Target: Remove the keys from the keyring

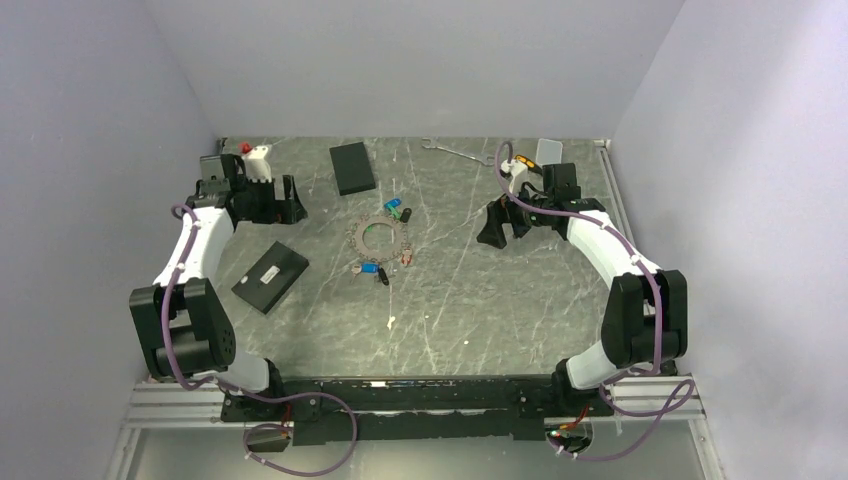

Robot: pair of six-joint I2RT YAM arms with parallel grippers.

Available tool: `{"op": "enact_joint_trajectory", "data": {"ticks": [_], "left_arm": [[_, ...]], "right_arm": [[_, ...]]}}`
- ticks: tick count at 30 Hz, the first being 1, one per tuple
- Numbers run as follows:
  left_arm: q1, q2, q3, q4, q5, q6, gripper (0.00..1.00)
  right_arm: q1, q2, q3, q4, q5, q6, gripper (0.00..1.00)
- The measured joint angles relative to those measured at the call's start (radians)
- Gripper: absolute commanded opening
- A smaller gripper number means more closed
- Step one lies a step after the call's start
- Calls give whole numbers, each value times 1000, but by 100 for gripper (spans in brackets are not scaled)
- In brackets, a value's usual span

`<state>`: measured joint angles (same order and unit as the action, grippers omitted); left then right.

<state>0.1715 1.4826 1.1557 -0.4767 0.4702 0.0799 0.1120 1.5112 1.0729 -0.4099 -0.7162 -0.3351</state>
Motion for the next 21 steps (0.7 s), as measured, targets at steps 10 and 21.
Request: {"op": "enact_joint_trajectory", "data": {"ticks": [10, 21], "left_arm": [[-21, 139, 99, -19, 154, 74, 100], [-156, 416, 241, -17, 196, 146, 97]], "right_arm": [[0, 0, 0, 1, -30, 5, 100], [0, 3, 3, -7, -53, -2, 100]]}}
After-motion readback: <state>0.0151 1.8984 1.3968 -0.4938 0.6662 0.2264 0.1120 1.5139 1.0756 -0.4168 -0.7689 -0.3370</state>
